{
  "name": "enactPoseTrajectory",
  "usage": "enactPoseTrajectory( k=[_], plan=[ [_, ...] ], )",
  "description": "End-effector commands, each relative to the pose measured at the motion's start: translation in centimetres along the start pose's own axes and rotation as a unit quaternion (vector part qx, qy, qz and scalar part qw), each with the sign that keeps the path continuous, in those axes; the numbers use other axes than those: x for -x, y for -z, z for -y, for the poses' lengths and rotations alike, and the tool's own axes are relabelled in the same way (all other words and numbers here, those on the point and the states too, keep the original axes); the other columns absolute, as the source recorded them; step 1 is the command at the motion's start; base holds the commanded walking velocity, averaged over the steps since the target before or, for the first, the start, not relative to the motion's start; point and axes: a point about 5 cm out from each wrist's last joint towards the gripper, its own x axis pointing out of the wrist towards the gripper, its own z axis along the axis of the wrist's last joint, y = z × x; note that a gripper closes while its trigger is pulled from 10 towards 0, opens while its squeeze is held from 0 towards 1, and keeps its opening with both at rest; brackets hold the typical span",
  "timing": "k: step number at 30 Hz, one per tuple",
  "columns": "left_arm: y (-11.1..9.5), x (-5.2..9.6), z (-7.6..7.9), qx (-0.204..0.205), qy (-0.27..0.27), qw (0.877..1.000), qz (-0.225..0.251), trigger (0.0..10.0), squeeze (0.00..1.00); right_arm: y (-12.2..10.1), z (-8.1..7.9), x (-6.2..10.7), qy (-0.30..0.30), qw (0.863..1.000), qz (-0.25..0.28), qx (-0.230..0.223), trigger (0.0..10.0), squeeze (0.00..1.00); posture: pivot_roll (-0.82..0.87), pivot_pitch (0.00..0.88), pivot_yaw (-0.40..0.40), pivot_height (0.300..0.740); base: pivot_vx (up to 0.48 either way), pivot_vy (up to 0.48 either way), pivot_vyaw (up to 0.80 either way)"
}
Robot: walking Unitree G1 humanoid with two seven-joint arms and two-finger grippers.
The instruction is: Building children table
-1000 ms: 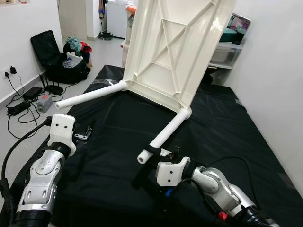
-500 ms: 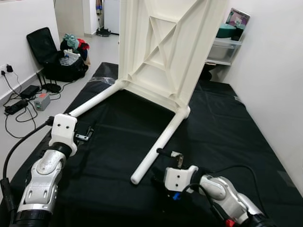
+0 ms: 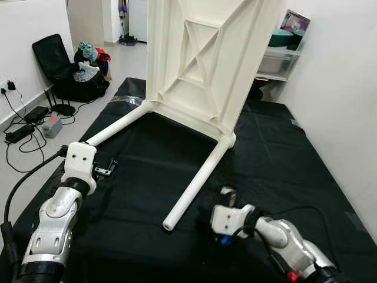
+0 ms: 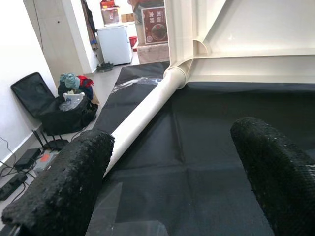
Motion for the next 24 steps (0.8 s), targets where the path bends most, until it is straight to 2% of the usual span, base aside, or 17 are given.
enactPoseTrajectory(
  k=[1, 3, 8, 9, 11, 12, 13, 14, 15, 16, 17, 18, 20, 21, 22, 24],
  plan=[
    [0.4, -0.1, 0.7, -0.001, 0.010, 1.000, -0.007, 10.0, 0.00, 0.6, 1.8, 0.4, 0.050, 0.998, -0.025, -0.011, 10.0, 1.00, 0.09, 0.000, -0.141, 0.740, 0.000, 0.000, 0.00],
    [0.4, 0.0, 0.8, 0.000, 0.011, 1.000, -0.007, 10.0, 0.00, 0.6, 3.1, 0.6, 0.090, 0.995, -0.028, -0.015, 10.0, 1.00, 0.09, 0.000, -0.139, 0.740, 0.000, 0.000, 0.00],
    [0.4, 0.0, 0.9, 0.002, 0.012, 1.000, -0.007, 10.0, 0.00, -0.1, 4.3, 0.6, 0.138, 0.990, -0.012, -0.034, 10.0, 0.98, 0.09, 0.000, -0.137, 0.740, 0.000, 0.000, 0.00],
    [0.4, -0.1, 0.9, 0.003, 0.013, 1.000, -0.007, 10.0, 0.00, -0.8, 4.8, 0.6, 0.159, 0.986, 0.005, -0.043, 10.0, 0.00, 0.09, 0.000, -0.136, 0.740, 0.000, 0.000, 0.00],
    [0.4, -0.1, 1.0, 0.004, 0.015, 1.000, -0.006, 10.0, 0.00, -2.0, 5.7, 0.5, 0.198, 0.977, 0.033, -0.069, 10.0, 0.00, 0.09, 0.000, -0.135, 0.740, 0.000, 0.000, 0.00],
    [0.4, -0.1, 1.0, 0.004, 0.015, 1.000, -0.006, 10.0, 0.00, -2.0, 5.7, 0.5, 0.198, 0.977, 0.033, -0.069, 10.0, 0.00, 0.09, 0.000, -0.135, 0.740, 0.000, 0.000, 0.00],
    [0.3, -0.1, 1.2, 0.007, 0.017, 1.000, -0.005, 10.0, 0.00, -3.4, 7.7, 0.7, 0.269, 0.957, 0.067, -0.087, 10.0, 0.00, 0.09, 0.000, -0.135, 0.740, 0.000, 0.000, 0.00],
    [0.3, -0.2, 1.4, 0.008, 0.018, 1.000, -0.005, 10.0, 0.00, -3.9, 8.8, 1.0, 0.312, 0.943, 0.076, -0.088, 10.0, 0.00, 0.09, 0.000, -0.135, 0.740, 0.000, 0.000, 0.00],
    [0.3, -0.2, 1.4, 0.008, 0.018, 1.000, -0.005, 10.0, 0.00, -3.9, 8.8, 1.0, 0.312, 0.943, 0.076, -0.088, 10.0, 0.00, 0.09, 0.000, -0.135, 0.740, 0.000, 0.000, 0.00],
    [0.4, -0.1, 1.5, 0.008, 0.018, 1.000, -0.005, 10.0, 0.00, -4.3, 10.2, 1.6, 0.365, 0.923, 0.084, -0.084, 10.0, 0.00, 0.09, 0.000, -0.135, 0.740, 0.000, 0.000, 0.00],
    [0.4, -0.1, 1.5, 0.008, 0.018, 1.000, -0.005, 10.0, 0.00, -4.5, 10.9, 2.0, 0.398, 0.909, 0.088, -0.082, 10.0, 0.00, 0.09, 0.000, -0.135, 0.740, 0.000, 0.000, 0.00],
    [0.4, -0.1, 1.6, 0.009, 0.019, 1.000, -0.005, 10.0, 0.00, -4.8, 12.7, 3.3, 0.477, 0.871, 0.095, -0.074, 10.0, 0.00, 0.09, 0.000, -0.135, 0.740, 0.000, 0.000, 0.00],
    [0.4, -0.1, 1.6, 0.009, 0.019, 1.000, -0.005, 10.0, 0.00, -4.8, 12.7, 3.3, 0.477, 0.871, 0.095, -0.074, 10.0, 0.00, 0.09, 0.000, -0.135, 0.740, 0.000, 0.000, 0.00],
    [0.4, -0.1, 1.7, 0.010, 0.020, 1.000, -0.005, 10.0, 0.00, -5.0, 13.9, 4.3, 0.527, 0.841, 0.099, -0.069, 10.0, 0.00, 0.09, 0.000, -0.135, 0.740, 0.000, 0.000, 0.00],
    [0.4, -0.1, 1.7, 0.010, 0.020, 1.000, -0.005, 10.0, 0.00, -5.0, 13.9, 4.3, 0.527, 0.841, 0.099, -0.069, 10.0, 0.00, 0.09, 0.000, -0.135, 0.740, 0.000, 0.000, 0.00],
    [0.5, -0.1, 1.8, 0.012, 0.021, 1.000, -0.006, 10.0, 0.00, -6.2, 15.8, 6.3, 0.607, 0.782, 0.130, -0.049, 10.0, 0.00, 0.09, 0.000, -0.130, 0.740, 0.000, 0.000, 0.00]
  ],
)
